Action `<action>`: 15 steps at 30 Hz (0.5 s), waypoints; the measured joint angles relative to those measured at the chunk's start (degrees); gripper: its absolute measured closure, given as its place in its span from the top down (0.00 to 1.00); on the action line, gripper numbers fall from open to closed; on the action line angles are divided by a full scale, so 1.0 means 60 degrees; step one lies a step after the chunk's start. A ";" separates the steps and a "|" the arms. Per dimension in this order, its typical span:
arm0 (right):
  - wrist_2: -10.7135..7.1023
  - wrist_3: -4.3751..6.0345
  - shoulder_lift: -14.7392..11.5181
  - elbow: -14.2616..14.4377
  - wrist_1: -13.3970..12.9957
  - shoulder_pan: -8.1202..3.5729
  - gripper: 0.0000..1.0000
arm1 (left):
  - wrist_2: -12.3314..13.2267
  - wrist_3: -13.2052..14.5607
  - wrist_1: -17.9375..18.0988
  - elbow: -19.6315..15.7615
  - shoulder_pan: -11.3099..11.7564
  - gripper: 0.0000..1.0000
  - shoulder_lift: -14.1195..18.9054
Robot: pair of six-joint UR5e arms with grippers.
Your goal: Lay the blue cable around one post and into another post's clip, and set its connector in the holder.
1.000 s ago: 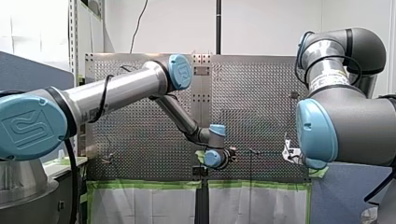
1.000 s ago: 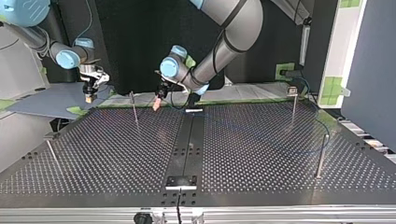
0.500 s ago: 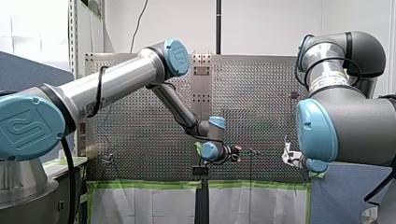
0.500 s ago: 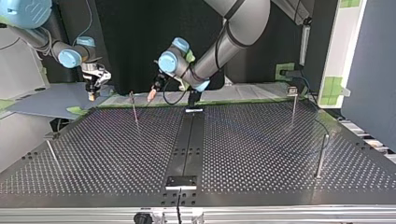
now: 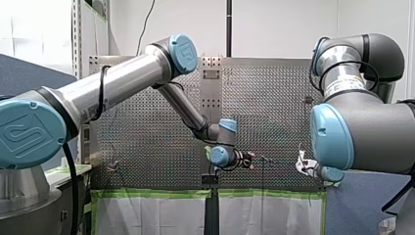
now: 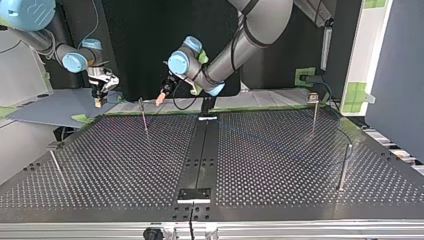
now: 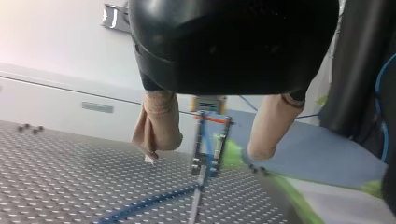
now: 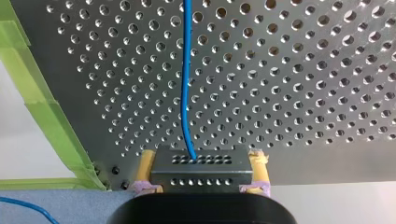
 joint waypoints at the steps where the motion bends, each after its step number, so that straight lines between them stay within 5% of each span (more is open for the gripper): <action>1: -0.0003 -0.0001 0.0000 0.0000 0.0000 0.0000 0.00 | -0.0009 -0.0027 0.0066 -0.0074 -0.0002 1.00 0.0070; 15: -0.0009 0.0072 -0.0001 0.0000 0.0007 0.0004 0.00 | 0.0205 -0.0099 0.0675 -0.0683 -0.0279 1.00 0.0415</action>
